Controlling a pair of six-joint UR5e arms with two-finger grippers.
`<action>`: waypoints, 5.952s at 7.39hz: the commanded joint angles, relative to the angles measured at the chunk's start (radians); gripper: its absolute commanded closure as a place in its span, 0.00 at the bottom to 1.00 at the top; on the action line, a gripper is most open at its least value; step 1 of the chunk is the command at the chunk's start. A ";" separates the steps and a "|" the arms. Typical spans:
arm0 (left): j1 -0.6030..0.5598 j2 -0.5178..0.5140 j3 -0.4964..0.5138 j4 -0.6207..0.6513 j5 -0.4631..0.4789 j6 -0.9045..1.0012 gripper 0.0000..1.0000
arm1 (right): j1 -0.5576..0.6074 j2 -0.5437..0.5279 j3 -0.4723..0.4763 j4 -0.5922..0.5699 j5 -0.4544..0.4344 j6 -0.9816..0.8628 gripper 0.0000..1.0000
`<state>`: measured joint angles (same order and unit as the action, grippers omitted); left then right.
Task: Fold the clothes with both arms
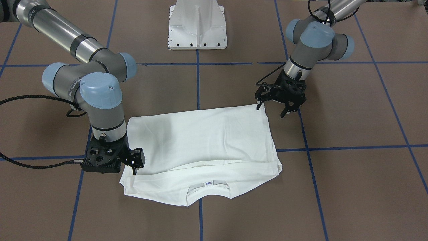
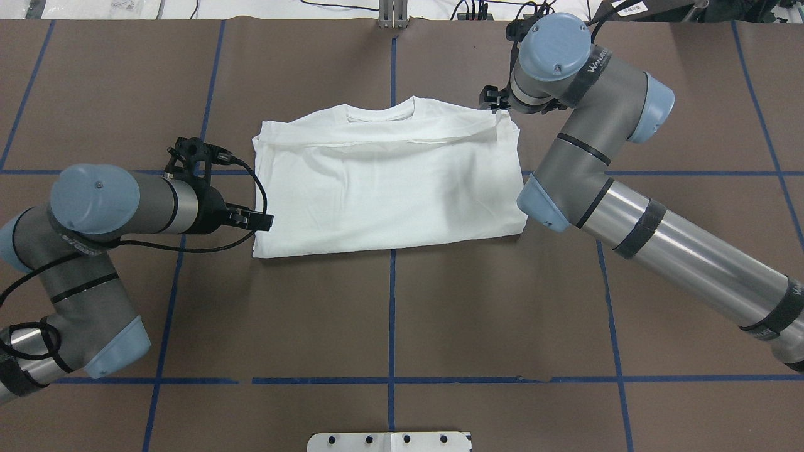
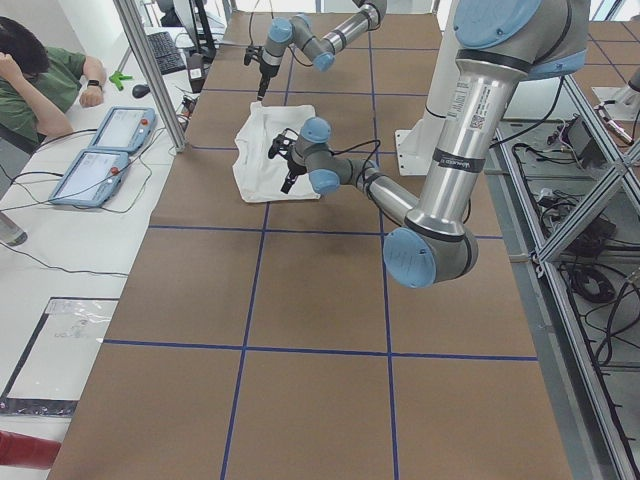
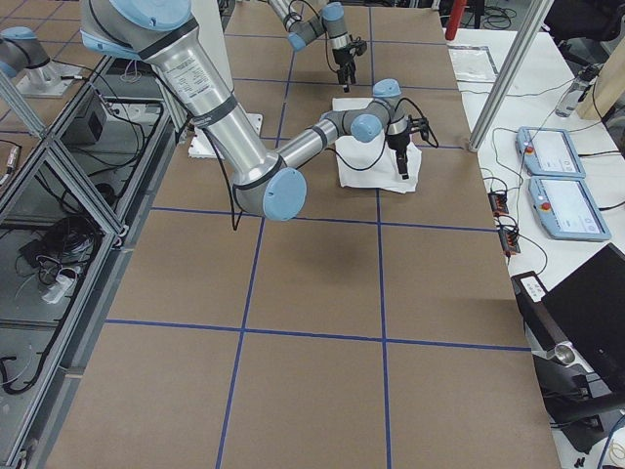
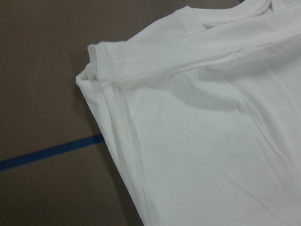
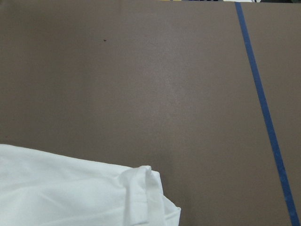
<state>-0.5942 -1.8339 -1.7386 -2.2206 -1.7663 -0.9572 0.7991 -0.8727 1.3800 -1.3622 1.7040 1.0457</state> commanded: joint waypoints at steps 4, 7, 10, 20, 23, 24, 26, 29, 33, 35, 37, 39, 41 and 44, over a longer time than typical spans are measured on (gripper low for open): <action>0.062 0.008 0.014 -0.002 0.034 -0.034 0.02 | -0.001 0.000 0.001 0.000 -0.001 -0.001 0.00; 0.082 0.005 0.014 -0.002 0.039 -0.034 0.04 | -0.003 0.000 0.001 0.002 0.000 -0.001 0.00; 0.085 0.005 0.019 -0.001 0.041 -0.052 0.99 | -0.005 0.001 0.001 0.002 -0.001 0.002 0.00; -0.302 -0.135 0.363 -0.005 0.038 0.423 1.00 | -0.011 0.003 0.001 0.002 -0.001 0.014 0.00; -0.352 -0.495 0.900 -0.167 0.166 0.425 1.00 | -0.015 0.011 0.001 0.008 -0.003 0.017 0.00; -0.352 -0.533 0.924 -0.171 0.166 0.407 1.00 | -0.017 0.012 0.001 0.009 -0.003 0.020 0.00; -0.358 -0.500 0.910 -0.273 0.150 0.417 0.01 | -0.047 0.021 -0.004 0.047 -0.010 0.106 0.00; -0.392 -0.357 0.686 -0.289 -0.013 0.414 0.00 | -0.089 0.183 -0.135 0.048 -0.081 0.342 0.00; -0.392 -0.340 0.665 -0.300 -0.016 0.402 0.00 | -0.188 0.384 -0.474 0.297 -0.237 0.571 0.05; -0.391 -0.340 0.665 -0.300 -0.015 0.380 0.00 | -0.216 0.394 -0.529 0.345 -0.295 0.571 0.08; -0.391 -0.334 0.665 -0.300 -0.015 0.380 0.00 | -0.227 0.409 -0.567 0.345 -0.323 0.567 0.12; -0.391 -0.334 0.665 -0.300 -0.015 0.380 0.00 | -0.233 0.409 -0.576 0.345 -0.332 0.562 0.27; -0.391 -0.329 0.665 -0.300 -0.016 0.380 0.00 | -0.248 0.408 -0.585 0.344 -0.358 0.557 0.34; -0.391 -0.323 0.665 -0.301 -0.016 0.380 0.00 | -0.251 0.408 -0.590 0.344 -0.360 0.533 0.51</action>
<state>-0.9848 -2.1609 -1.0738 -2.5210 -1.7821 -0.5768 0.5486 -0.4648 0.7920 -1.0185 1.3450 1.5849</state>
